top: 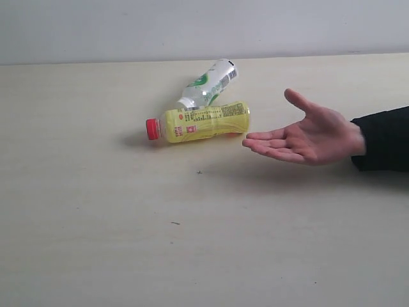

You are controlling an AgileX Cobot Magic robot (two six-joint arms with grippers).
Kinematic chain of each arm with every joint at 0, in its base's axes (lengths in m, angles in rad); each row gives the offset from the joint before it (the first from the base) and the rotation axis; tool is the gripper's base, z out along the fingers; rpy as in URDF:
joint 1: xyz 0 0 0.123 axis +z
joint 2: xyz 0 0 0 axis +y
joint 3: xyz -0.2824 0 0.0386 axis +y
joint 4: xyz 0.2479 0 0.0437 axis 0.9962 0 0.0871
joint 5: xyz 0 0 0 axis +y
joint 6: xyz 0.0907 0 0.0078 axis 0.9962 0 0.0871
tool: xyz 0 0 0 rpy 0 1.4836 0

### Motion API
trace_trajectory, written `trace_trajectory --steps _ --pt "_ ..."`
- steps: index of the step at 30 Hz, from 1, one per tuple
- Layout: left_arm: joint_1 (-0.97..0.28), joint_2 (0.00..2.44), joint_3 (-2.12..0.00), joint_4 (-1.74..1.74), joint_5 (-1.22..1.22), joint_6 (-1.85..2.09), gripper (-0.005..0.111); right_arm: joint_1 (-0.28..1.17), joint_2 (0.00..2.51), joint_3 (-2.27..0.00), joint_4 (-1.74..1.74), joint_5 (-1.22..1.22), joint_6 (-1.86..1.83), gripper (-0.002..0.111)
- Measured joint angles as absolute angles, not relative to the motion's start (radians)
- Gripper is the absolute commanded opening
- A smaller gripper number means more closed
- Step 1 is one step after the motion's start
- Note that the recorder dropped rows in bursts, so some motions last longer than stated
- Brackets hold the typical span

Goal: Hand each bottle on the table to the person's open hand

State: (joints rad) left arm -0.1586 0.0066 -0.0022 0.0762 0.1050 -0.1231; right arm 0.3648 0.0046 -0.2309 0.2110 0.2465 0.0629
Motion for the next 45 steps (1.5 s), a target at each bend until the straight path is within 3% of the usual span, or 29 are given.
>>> trace_trajectory --steps 8,12,26,34,45 --pt "-0.159 0.007 -0.002 0.062 0.079 -0.162 0.0 0.365 0.005 -0.231 0.211 0.247 0.063 0.0" --pt "-0.159 0.007 0.0 0.035 -0.025 -0.339 0.0 0.365 0.005 -0.231 0.211 0.247 0.063 0.0" --pt "-0.159 0.005 -0.002 0.012 -0.568 -0.409 0.0 0.365 0.005 -0.231 0.212 0.247 0.063 0.0" --pt "-0.159 0.31 -0.244 -0.135 -0.369 -0.144 0.0 0.365 0.005 -0.231 0.212 0.247 0.063 0.0" --pt "-0.159 0.849 -0.719 0.103 0.063 0.208 0.0 0.365 0.005 -0.231 0.213 0.247 0.063 0.0"
